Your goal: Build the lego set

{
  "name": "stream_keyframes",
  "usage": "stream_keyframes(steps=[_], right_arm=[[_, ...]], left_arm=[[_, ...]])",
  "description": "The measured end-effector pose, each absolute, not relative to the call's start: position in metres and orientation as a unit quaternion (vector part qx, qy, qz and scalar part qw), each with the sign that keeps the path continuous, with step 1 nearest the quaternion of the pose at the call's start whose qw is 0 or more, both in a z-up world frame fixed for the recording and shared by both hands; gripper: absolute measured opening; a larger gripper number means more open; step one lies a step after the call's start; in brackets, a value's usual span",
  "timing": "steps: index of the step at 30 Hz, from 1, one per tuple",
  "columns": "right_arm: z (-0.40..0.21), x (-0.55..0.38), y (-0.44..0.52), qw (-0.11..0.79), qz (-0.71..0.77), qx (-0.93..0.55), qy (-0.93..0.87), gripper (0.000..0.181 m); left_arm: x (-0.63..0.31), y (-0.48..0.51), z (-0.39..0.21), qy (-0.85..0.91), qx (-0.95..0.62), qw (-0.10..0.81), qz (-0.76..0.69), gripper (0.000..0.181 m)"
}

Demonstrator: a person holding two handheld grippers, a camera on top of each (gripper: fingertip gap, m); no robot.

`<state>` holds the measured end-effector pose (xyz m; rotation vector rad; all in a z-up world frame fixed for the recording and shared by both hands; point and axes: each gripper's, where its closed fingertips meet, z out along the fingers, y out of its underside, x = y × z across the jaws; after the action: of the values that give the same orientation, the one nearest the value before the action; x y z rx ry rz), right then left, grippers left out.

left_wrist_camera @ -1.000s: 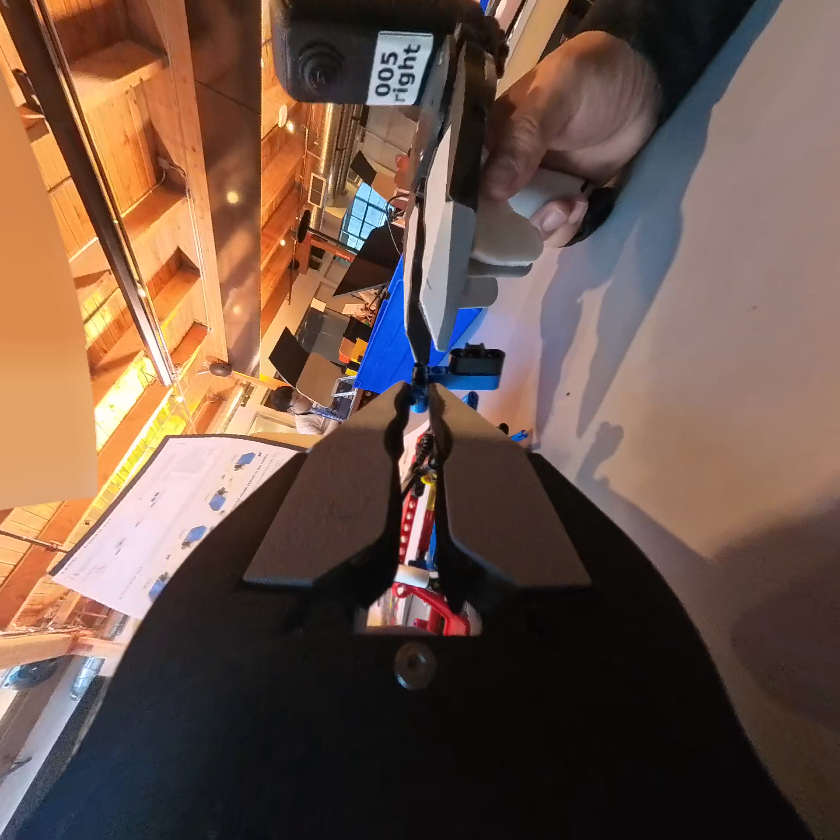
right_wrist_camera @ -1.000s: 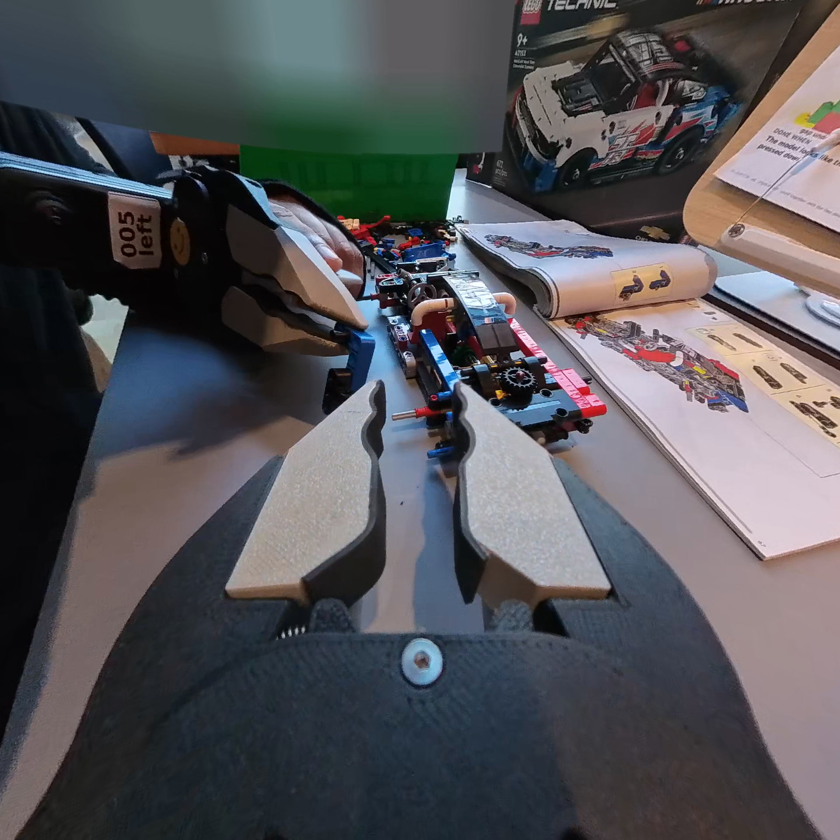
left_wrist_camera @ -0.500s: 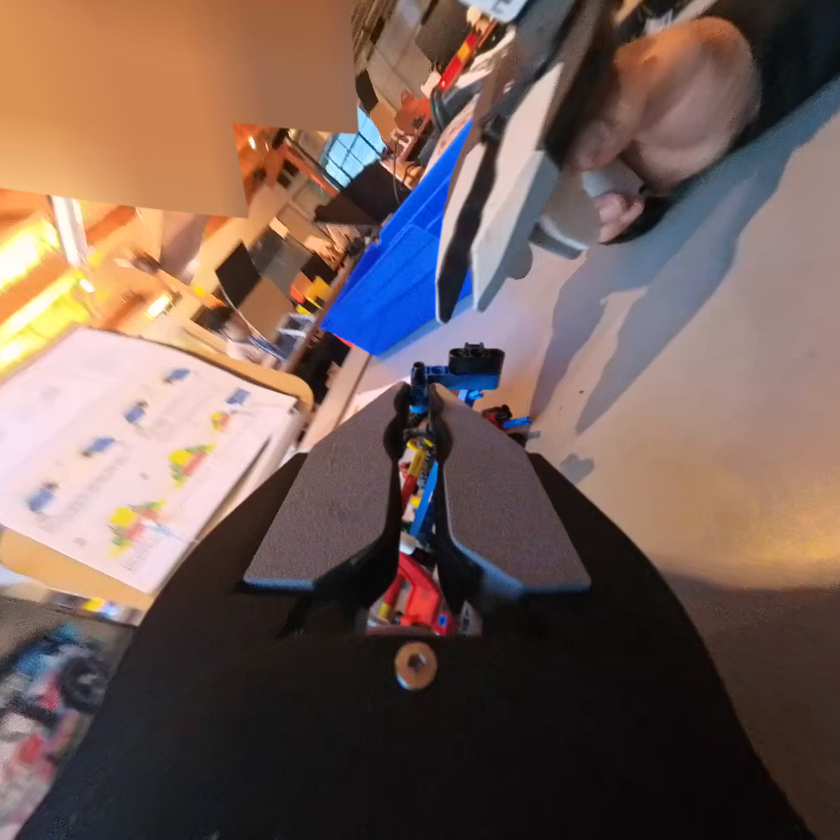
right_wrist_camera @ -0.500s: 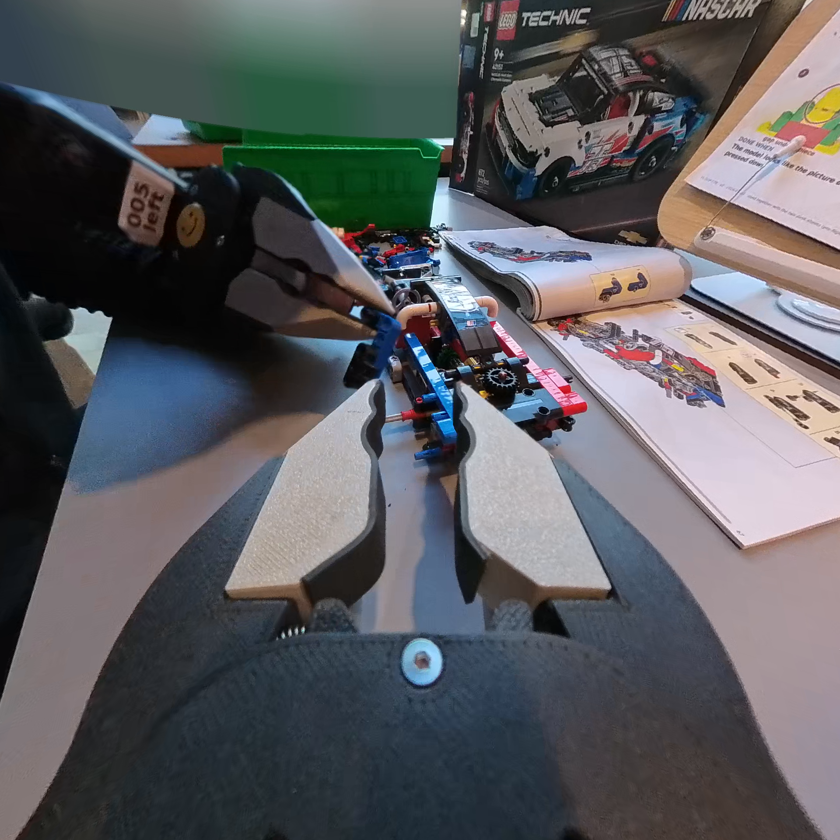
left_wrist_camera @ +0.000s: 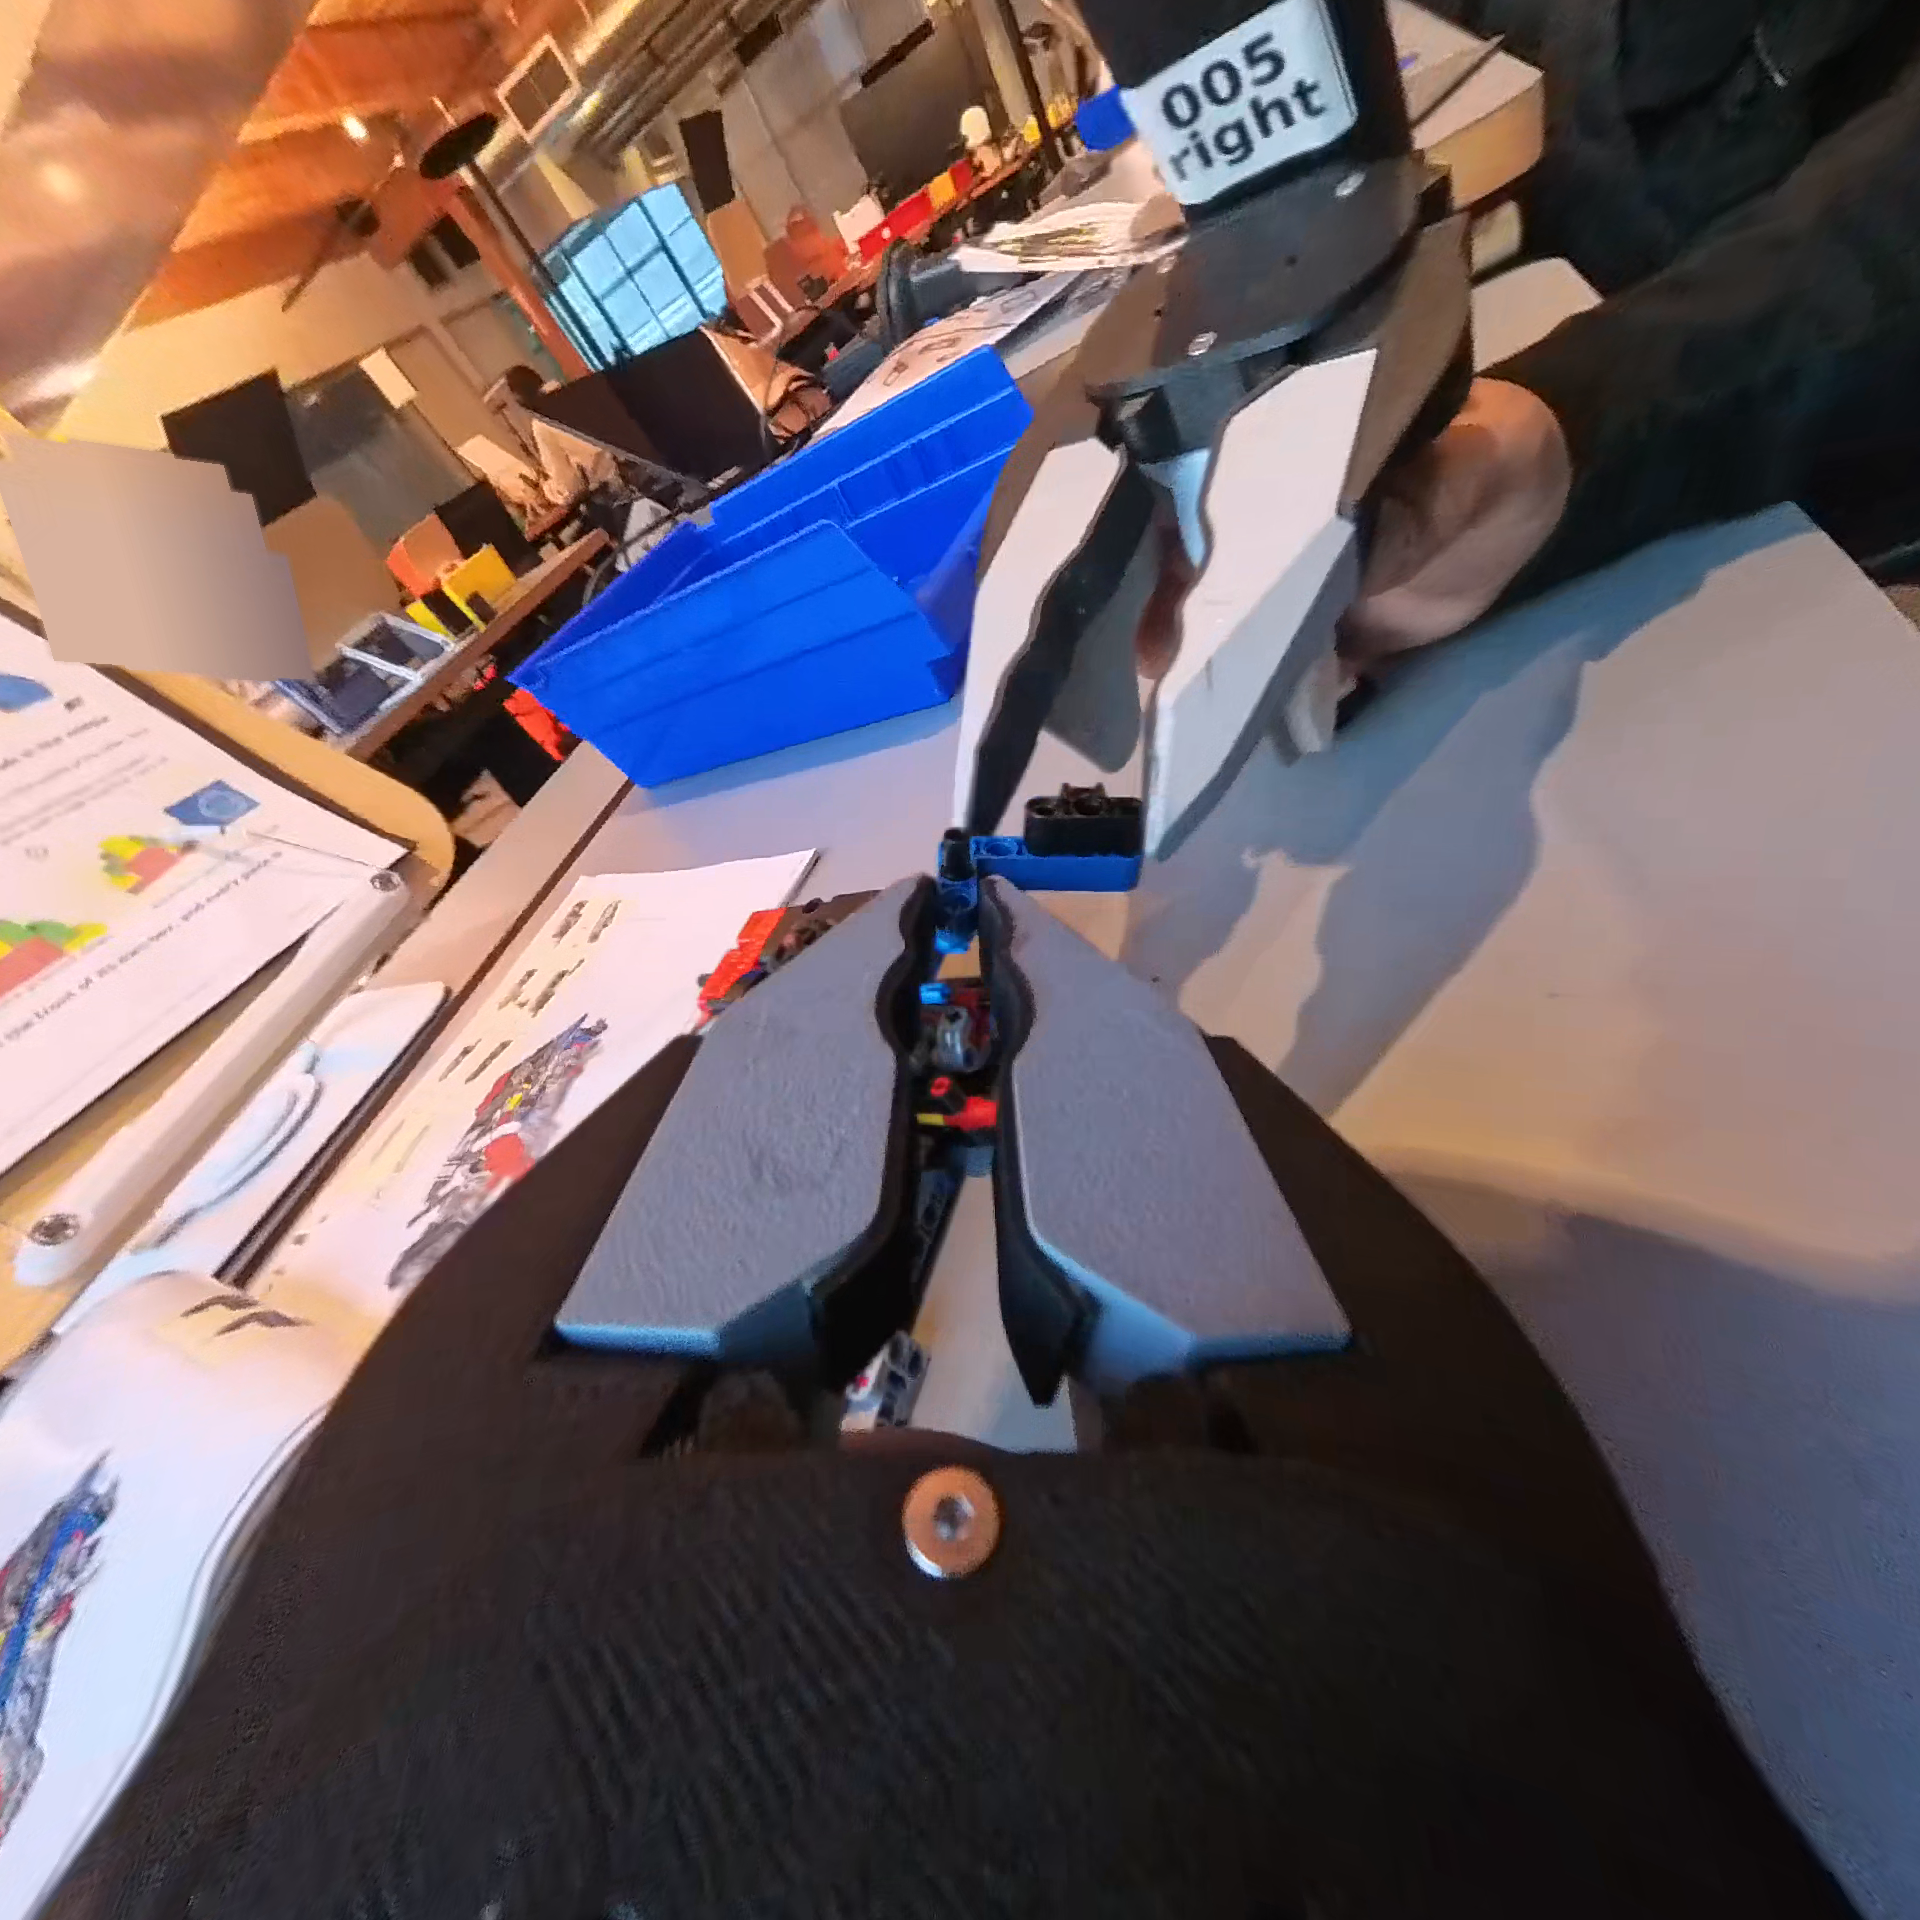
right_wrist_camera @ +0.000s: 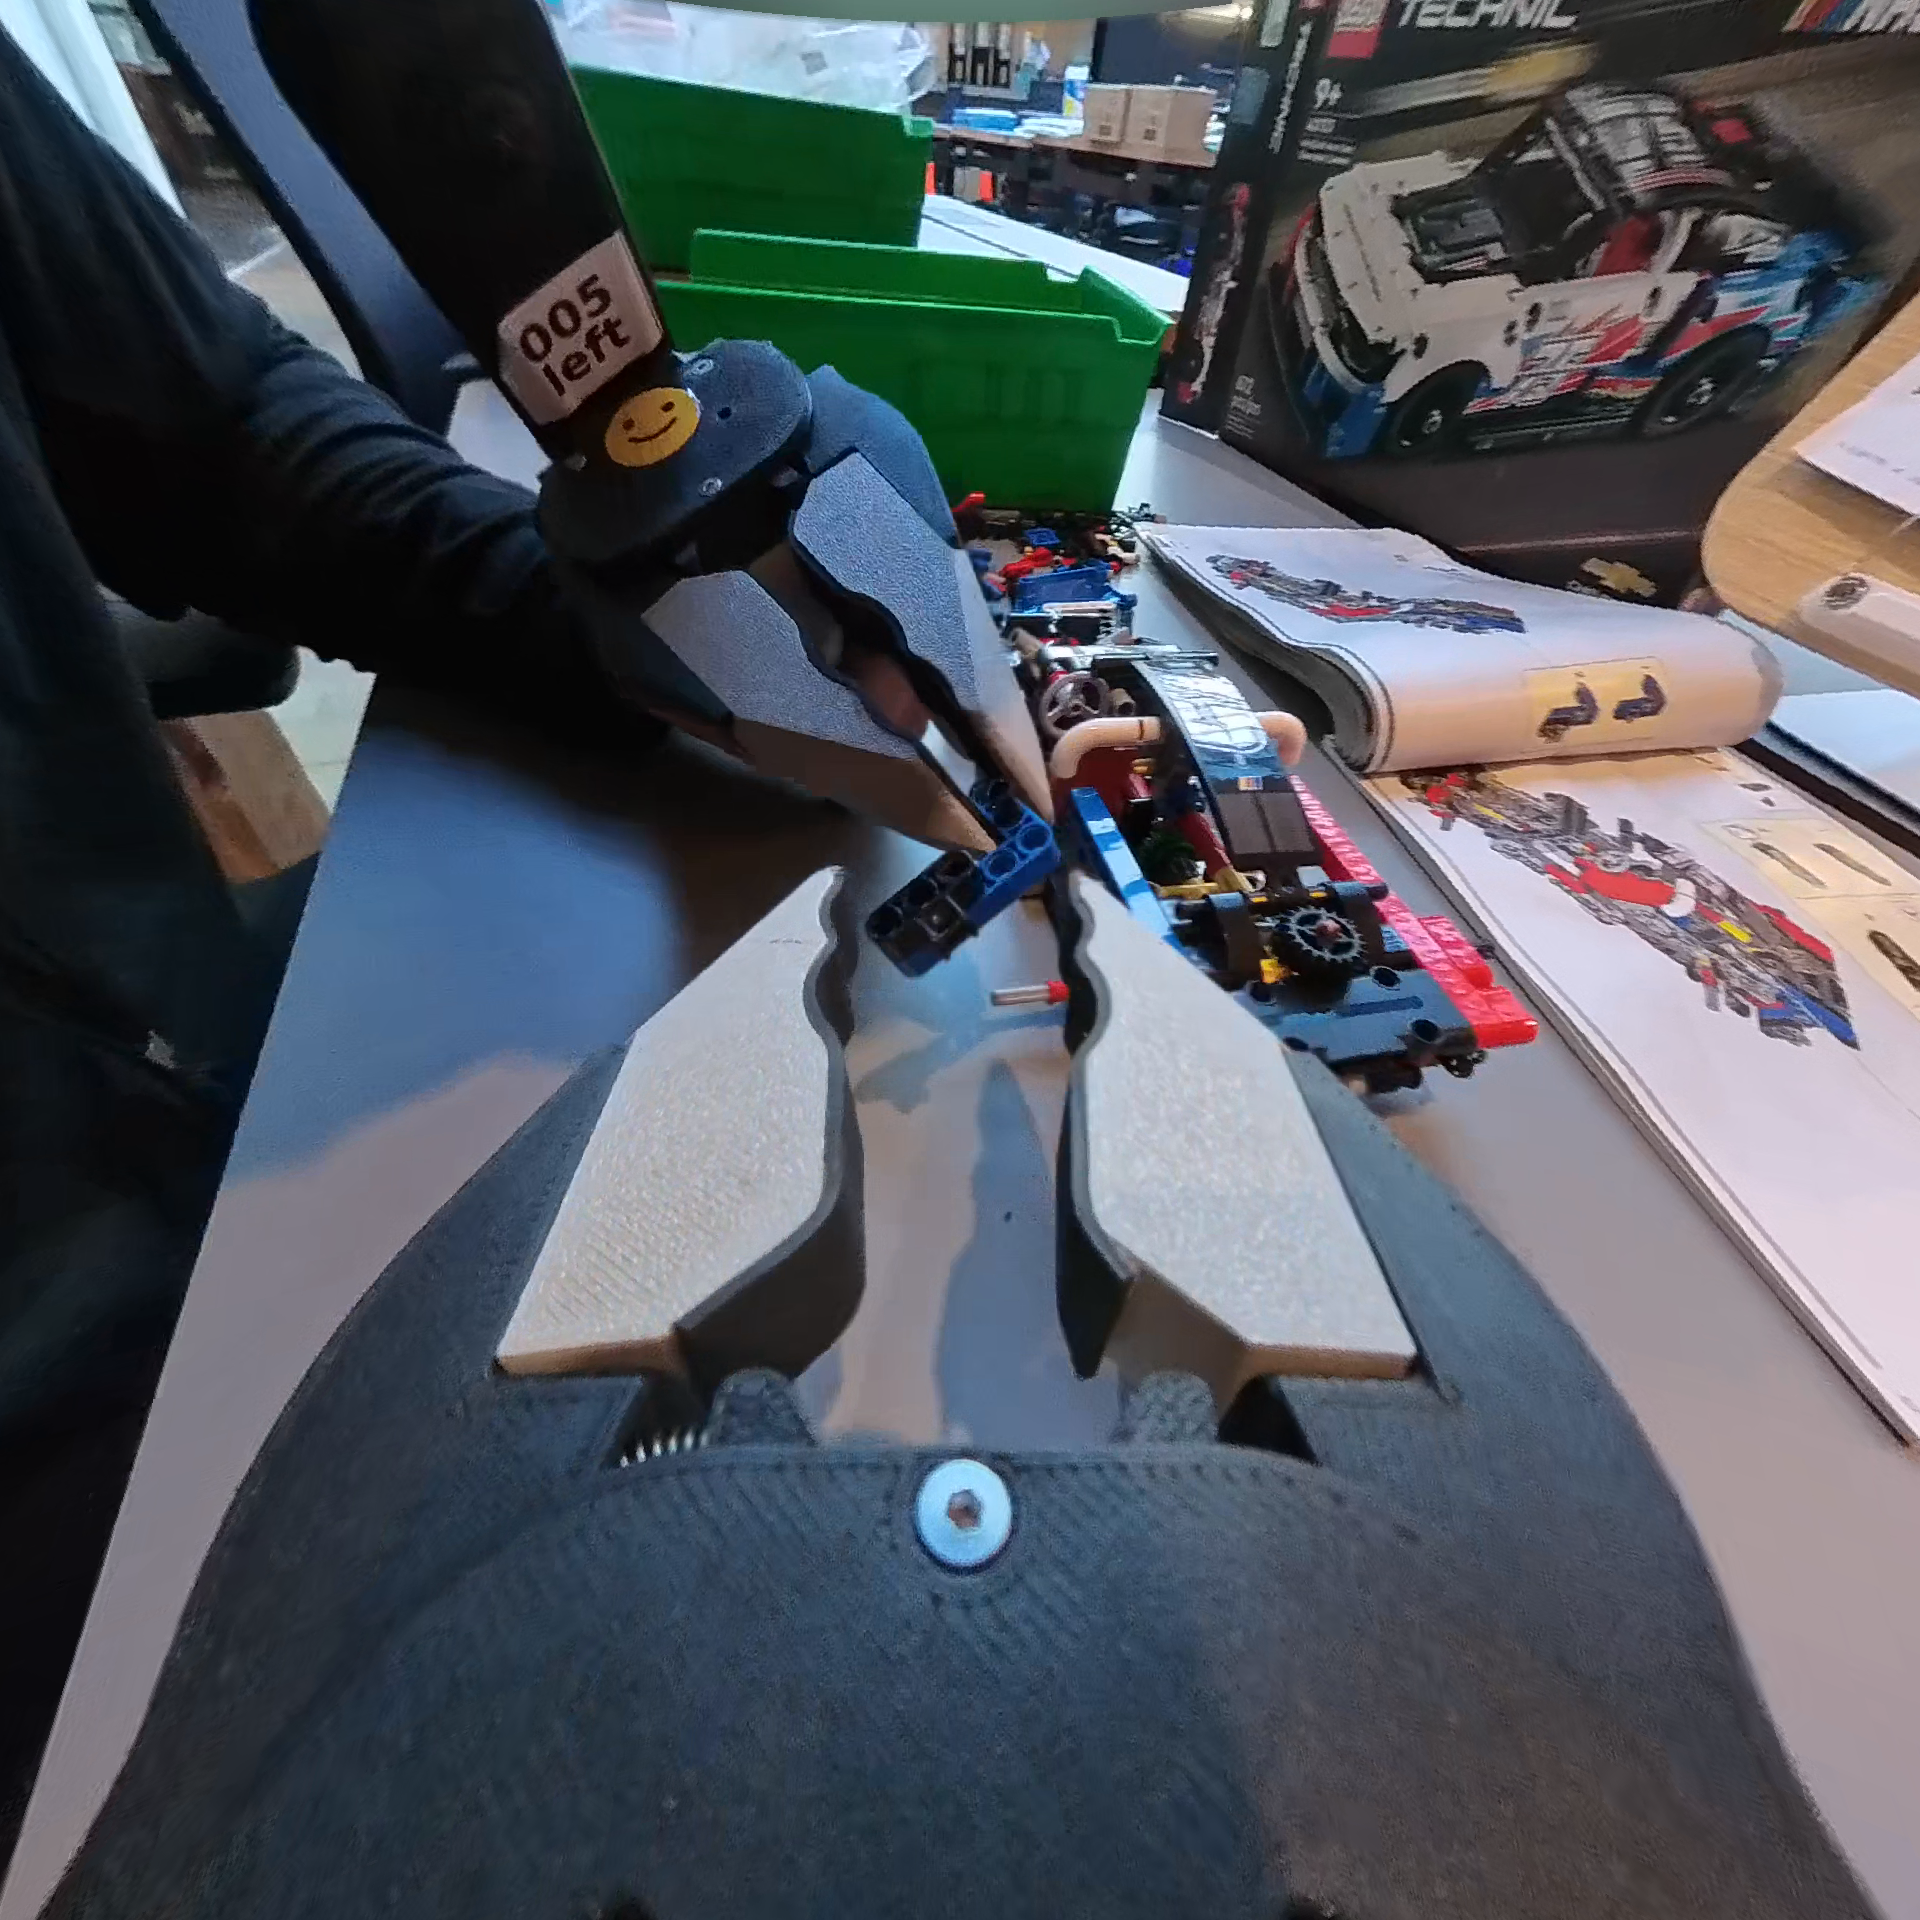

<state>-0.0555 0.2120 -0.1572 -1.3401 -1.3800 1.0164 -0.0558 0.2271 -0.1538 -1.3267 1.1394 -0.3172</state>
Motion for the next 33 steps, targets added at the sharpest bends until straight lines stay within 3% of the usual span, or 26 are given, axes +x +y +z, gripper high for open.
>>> stream_keyframes(steps=[10,33], right_arm=[[-0.1612,-0.0555,0.2123,0.475,0.383,-0.542,-0.578,0.011],[-0.1635,-0.0559,0.2103,0.482,0.367,-0.533,-0.590,0.014]], left_arm=[[-0.0630,0.2326,-0.1468,0.480,-0.572,0.650,-0.140,0.005],[-0.0606,0.2304,-0.1486,0.489,-0.568,0.648,-0.133,0.004]])
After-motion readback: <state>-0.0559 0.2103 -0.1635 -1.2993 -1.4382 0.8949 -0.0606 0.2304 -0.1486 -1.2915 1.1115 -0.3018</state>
